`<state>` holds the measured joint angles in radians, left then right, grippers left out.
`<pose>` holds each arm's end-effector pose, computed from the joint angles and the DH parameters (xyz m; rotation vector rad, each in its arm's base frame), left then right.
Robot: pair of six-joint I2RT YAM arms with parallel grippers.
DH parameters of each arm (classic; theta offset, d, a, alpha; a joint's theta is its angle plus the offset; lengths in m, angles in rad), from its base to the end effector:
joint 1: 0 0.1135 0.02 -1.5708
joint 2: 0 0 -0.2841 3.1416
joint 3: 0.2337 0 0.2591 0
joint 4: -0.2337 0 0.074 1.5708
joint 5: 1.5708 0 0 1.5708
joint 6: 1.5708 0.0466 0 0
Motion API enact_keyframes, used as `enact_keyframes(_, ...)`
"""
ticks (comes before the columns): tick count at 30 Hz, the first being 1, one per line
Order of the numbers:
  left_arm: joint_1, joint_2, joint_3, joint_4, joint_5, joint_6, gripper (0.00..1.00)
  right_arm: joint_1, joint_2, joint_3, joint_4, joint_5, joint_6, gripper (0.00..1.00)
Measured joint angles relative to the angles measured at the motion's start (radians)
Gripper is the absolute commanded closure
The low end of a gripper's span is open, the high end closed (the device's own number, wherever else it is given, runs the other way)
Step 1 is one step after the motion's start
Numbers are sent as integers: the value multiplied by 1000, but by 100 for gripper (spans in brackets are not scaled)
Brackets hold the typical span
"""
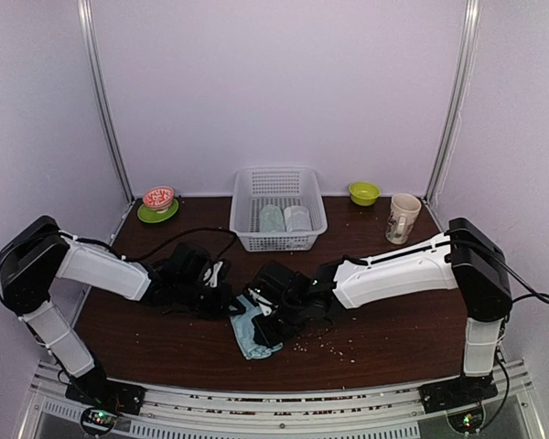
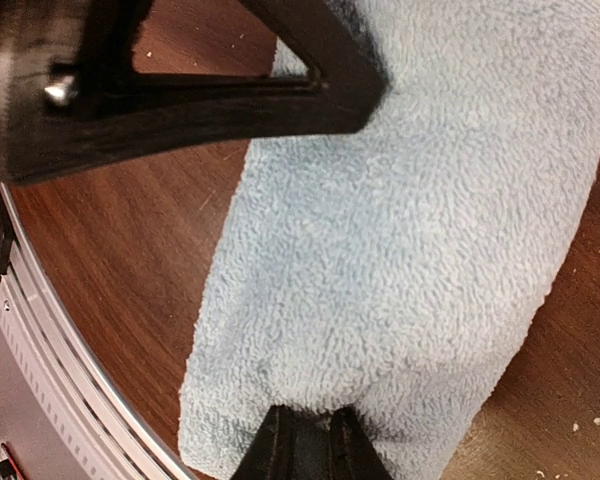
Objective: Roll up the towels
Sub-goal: Roll the towel at the center of the board.
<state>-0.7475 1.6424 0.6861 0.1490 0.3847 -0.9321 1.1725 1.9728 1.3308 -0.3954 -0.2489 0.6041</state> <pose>0.2196 -0.2274 0.1409 -0.0383 2.6818 -1.1469 0.1560 0.4004 0.1695 -0.9009 2.7336 0.8368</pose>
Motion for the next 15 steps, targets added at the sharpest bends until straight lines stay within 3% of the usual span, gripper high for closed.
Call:
enact_keyframes(8, 3, -206, 28, -220, -31, 45, 90, 1, 2, 5, -5, 0, 0, 84)
enact_keyframes(15, 3, -110, 101, -200, 0, 50, 94, 1, 2, 3, -3, 0, 1, 84)
